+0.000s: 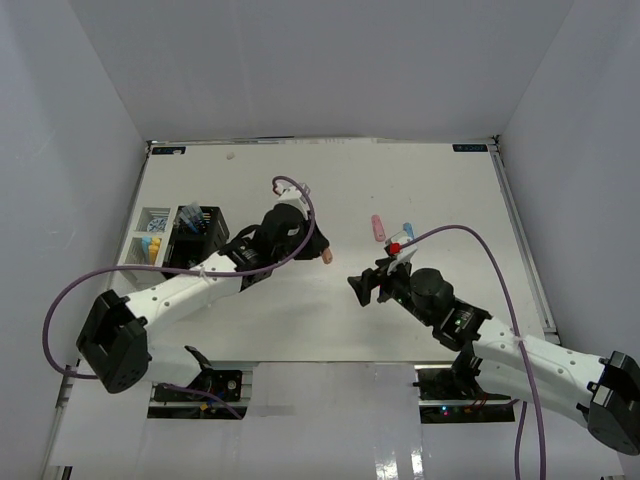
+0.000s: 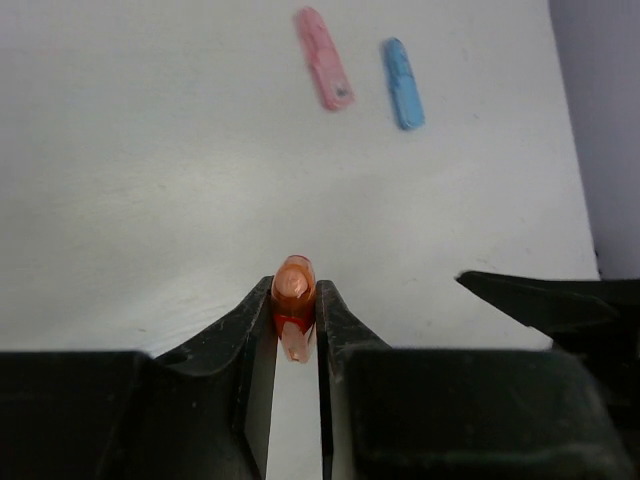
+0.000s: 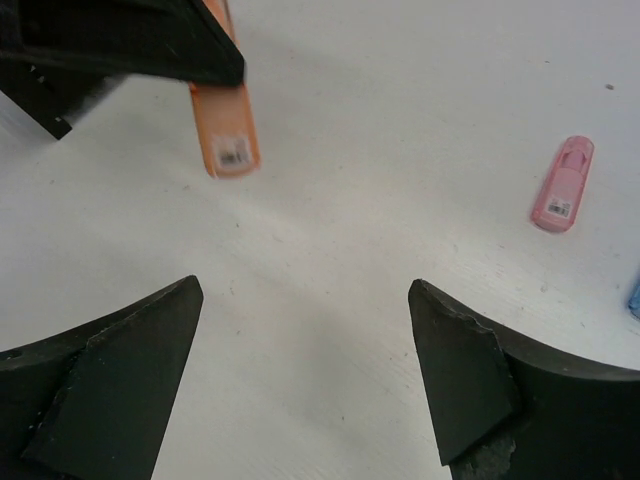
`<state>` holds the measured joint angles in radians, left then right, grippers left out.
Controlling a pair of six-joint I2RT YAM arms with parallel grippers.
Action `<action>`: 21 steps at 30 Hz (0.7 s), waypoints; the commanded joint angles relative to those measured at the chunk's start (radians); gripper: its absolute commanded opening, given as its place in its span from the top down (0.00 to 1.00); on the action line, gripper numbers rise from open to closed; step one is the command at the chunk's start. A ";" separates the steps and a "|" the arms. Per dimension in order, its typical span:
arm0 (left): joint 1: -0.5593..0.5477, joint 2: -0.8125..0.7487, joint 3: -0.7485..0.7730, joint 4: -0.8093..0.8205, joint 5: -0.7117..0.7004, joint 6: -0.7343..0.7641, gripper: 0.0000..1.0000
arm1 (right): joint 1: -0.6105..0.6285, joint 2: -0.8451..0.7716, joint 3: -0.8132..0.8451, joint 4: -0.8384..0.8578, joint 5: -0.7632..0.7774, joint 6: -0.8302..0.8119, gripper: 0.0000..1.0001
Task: Sort the stationery into containers
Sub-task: Pick up the pen from the center of the board, then place the pen in the storage box.
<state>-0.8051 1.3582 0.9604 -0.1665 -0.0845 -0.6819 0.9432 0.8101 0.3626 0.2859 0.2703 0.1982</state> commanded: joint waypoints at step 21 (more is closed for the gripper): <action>0.632 -0.384 -0.070 -0.282 -0.405 0.354 0.77 | 0.002 -0.020 0.002 -0.097 0.184 -0.022 0.10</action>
<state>-0.1986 0.9997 0.9329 -0.4412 -0.4835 -0.3679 0.9432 0.7826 0.3458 0.1848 0.3996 0.1894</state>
